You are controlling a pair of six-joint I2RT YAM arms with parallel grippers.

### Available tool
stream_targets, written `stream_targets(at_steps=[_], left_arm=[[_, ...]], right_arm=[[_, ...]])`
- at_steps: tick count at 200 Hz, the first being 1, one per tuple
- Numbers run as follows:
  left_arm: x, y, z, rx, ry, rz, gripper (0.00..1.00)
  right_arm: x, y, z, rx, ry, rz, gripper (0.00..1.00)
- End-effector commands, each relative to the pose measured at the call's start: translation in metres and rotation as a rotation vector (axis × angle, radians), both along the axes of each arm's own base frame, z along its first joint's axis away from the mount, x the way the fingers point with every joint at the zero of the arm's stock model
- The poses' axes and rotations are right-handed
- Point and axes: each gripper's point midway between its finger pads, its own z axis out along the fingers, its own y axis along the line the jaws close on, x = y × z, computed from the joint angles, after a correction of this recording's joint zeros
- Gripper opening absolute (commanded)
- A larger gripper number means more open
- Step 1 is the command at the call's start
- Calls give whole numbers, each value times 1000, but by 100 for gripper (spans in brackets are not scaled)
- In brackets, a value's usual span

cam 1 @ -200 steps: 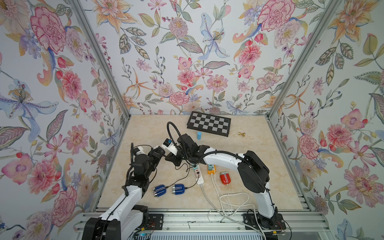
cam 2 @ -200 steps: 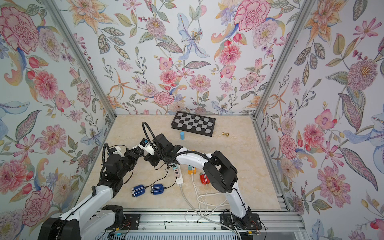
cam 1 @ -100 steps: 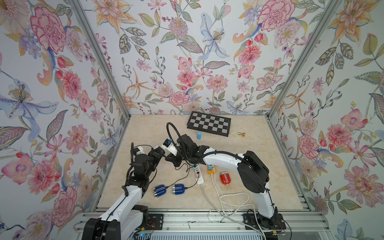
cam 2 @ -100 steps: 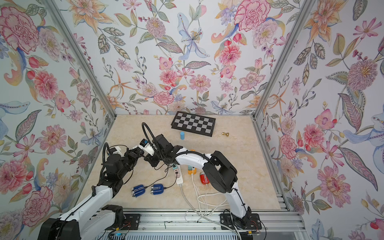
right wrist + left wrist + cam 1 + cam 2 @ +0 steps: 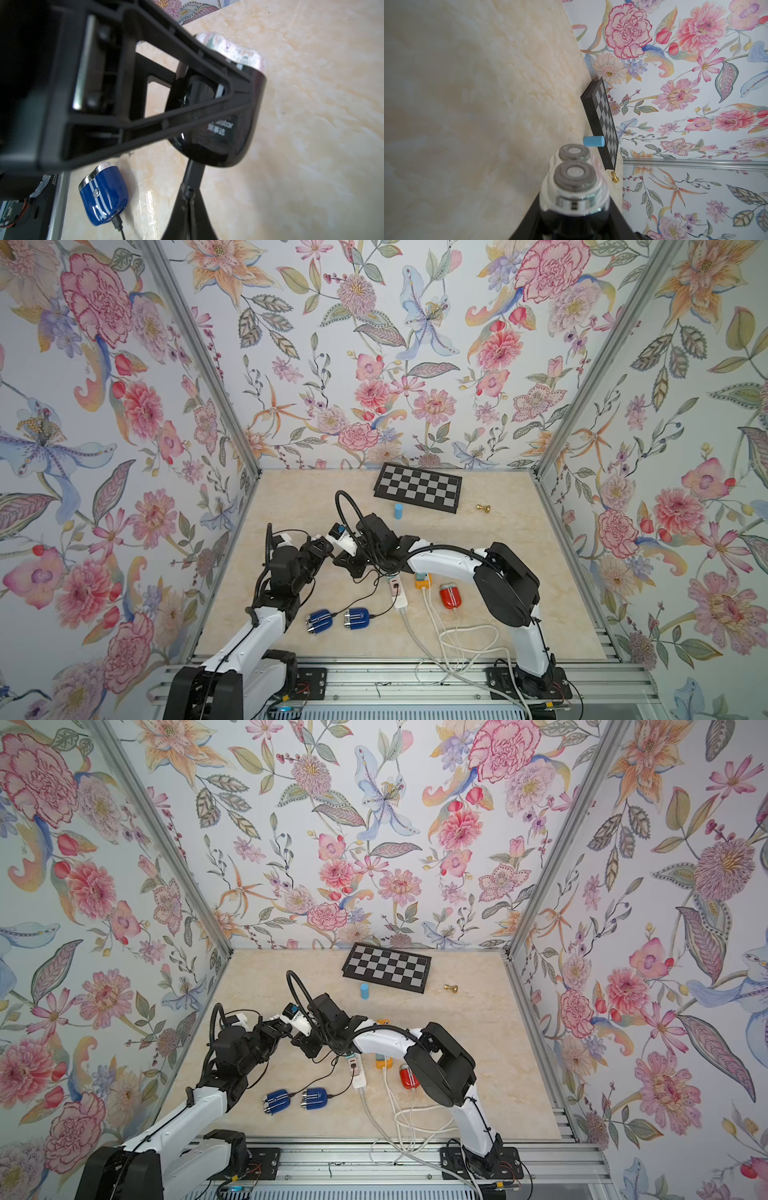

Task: Unplug the electric shaver
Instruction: Remove the charging cable from the electric shaver.

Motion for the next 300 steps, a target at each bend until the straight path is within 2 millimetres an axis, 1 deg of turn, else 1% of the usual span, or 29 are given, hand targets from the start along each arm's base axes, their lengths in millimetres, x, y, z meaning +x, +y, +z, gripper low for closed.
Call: stream_targets(at_steps=[1, 12, 30, 41, 53, 68, 81, 95, 103, 112, 120, 130, 146, 157, 164, 172, 187, 202, 216, 225, 234, 250, 266, 277, 290, 300], left_arm=[[20, 14, 46, 19, -147, 62, 0], [19, 13, 45, 17, -147, 58, 0], [18, 13, 48, 7, -156, 57, 0], [18, 13, 49, 7, -160, 59, 0], [18, 13, 50, 9, -163, 60, 0], [18, 15, 48, 22, -157, 66, 0], [17, 16, 42, 28, -142, 67, 0], [17, 16, 38, 27, -134, 68, 0], [16, 15, 37, 25, -134, 65, 0], [16, 15, 35, 25, -130, 64, 0], [15, 15, 36, 23, -134, 59, 0], [14, 13, 38, 15, -140, 55, 0], [14, 11, 43, 1, -159, 45, 0], [14, 10, 47, -9, -167, 41, 0], [14, 10, 50, -9, -175, 40, 0], [14, 11, 50, -3, -174, 43, 0], [14, 13, 48, 10, -165, 50, 0], [13, 14, 42, 13, -152, 56, 0], [12, 17, 37, 11, -141, 66, 0], [11, 18, 36, 10, -140, 70, 0], [11, 20, 36, 11, -141, 73, 0], [11, 20, 36, 15, -140, 72, 0], [11, 20, 37, 7, -145, 70, 0], [11, 19, 39, 0, -152, 66, 0], [10, 19, 41, -2, -157, 68, 0], [10, 20, 41, 1, -157, 74, 0]], right_arm=[[-9, -13, -2, -39, 23, 8, 0], [7, -20, -6, -37, 62, -38, 0], [26, -24, -7, -29, 86, -86, 0], [32, -25, -8, -30, 84, -96, 0], [31, -22, -8, -25, 99, -86, 0], [16, -13, 0, -7, 99, -35, 0], [-8, -4, 12, 8, 59, 41, 0], [-34, 5, 19, 16, 26, 111, 0], [-42, 7, 24, 24, 27, 130, 0], [-44, 7, 25, 26, 35, 125, 0], [-40, 4, 22, 16, 33, 101, 0], [-27, -1, 10, -9, 37, 60, 0], [2, -14, -11, -36, 97, -26, 0], [19, -21, -21, -44, 132, -71, 0], [26, -23, -22, -42, 136, -84, 0], [28, -22, -19, -37, 122, -76, 0], [15, -13, -4, -12, 88, -18, 0], [-10, -3, 14, 17, 46, 67, 0], [-31, 1, 25, 29, 14, 120, 0], [-38, 0, 26, 29, 10, 129, 0], [-38, -5, 24, 22, 11, 116, 0], [-30, -16, 15, 11, 20, 79, 0], [-13, -26, 6, 4, 59, 24, 0], [1, -33, -5, -16, 77, -25, 0], [16, -36, -14, -26, 102, -64, 0], [19, -35, -17, -24, 117, -68, 0]])
